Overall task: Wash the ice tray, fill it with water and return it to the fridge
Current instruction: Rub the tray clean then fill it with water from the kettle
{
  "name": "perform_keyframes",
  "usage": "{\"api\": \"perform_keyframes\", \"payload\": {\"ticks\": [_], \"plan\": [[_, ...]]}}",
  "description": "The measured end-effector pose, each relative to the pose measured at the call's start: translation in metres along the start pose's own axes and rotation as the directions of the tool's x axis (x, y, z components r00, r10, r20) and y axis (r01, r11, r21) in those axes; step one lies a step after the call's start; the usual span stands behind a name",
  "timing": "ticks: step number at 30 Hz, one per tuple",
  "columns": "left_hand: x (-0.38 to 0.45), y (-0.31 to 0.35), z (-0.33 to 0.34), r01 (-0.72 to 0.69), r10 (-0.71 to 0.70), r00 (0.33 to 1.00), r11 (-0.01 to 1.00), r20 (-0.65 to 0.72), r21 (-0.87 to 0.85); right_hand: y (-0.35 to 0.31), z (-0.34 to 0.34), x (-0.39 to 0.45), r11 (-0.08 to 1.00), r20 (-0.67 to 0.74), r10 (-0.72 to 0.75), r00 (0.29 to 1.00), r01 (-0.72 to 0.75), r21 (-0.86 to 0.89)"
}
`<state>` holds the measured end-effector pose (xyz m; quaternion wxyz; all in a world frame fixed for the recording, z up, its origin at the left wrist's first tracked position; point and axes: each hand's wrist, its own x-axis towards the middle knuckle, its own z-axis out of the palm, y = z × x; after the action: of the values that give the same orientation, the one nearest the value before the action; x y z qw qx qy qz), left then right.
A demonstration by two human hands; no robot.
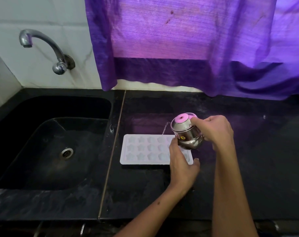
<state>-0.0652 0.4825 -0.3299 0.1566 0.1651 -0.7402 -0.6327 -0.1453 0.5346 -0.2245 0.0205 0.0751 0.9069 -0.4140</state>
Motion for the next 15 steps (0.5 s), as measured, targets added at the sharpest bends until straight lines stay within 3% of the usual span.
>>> {"api": "perform_keyframes", "payload": {"ticks": [15], "plan": [[0.007,-0.004,-0.014,0.029,-0.029,0.998,1.000,-0.062,0.003,-0.016,0.022,-0.004,0.994,0.047,-0.101,0.994,0.102,-0.037]]}}
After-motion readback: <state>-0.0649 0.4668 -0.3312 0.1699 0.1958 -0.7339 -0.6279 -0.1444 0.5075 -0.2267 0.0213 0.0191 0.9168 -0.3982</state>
